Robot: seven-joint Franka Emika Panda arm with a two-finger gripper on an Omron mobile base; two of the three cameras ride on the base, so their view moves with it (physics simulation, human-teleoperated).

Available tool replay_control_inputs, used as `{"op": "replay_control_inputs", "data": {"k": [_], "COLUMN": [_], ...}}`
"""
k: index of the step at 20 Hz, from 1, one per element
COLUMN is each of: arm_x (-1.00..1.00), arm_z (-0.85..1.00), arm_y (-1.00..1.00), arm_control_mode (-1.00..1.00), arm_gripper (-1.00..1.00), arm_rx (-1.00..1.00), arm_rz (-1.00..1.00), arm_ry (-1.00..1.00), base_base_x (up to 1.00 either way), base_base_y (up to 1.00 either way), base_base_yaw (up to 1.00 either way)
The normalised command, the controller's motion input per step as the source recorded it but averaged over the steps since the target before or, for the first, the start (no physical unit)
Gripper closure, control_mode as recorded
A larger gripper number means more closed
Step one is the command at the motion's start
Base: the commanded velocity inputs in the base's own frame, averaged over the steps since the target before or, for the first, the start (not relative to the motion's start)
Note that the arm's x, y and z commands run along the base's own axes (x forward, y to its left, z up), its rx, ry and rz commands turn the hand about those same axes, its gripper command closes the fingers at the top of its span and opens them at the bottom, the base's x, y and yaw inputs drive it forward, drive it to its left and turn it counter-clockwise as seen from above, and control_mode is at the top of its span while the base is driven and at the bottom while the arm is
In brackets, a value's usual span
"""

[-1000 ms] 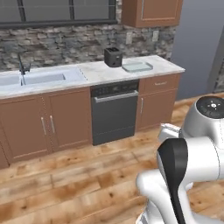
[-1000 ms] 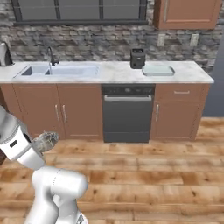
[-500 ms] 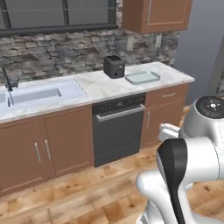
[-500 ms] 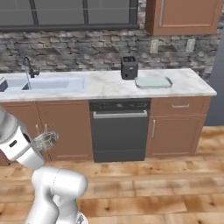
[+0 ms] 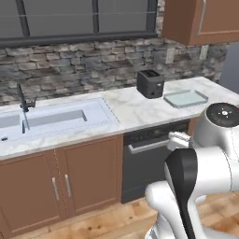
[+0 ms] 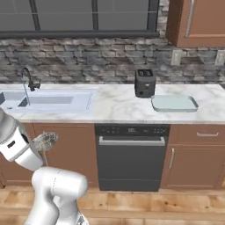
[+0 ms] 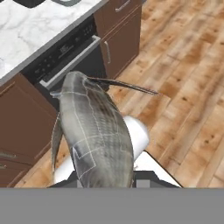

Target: Take the fish out of the fridge, briefly rinse it in the sink, and place it on the tray next to the sink.

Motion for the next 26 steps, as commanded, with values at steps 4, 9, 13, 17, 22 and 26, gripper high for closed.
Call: {"op": "replay_control_inputs", "data": {"k": [4,9,13,17,22,26], "arm_x": [0.00,0.00,0.00,0.00,0.00,0.00], "arm_z": [0.00,0.00,0.00,0.00,0.00,0.00], "arm_y": [0.00,0.00,0.00,0.00,0.00,0.00], "arm_control_mode": [1.00,1.00,1.00,1.00,1.00,1.00], "arm_gripper": [1.00,1.00,1.00,1.00,1.00,1.00], "arm_rx": [0.00,0.00,0.00,0.00,0.00,0.00], "arm_rz": [0.00,0.00,0.00,0.00,0.00,0.00], "arm_ry": [0.00,0.00,0.00,0.00,0.00,0.00], "base_base_x": [0.92,0.52,0.09,0.74,0.82,0.55], "base_base_y": [0.04,0.01,0.08,0.80,0.82,0.45], "base_base_yaw": [0.56,0.43,0.00,-0.15,-0.15,-0.09]}}
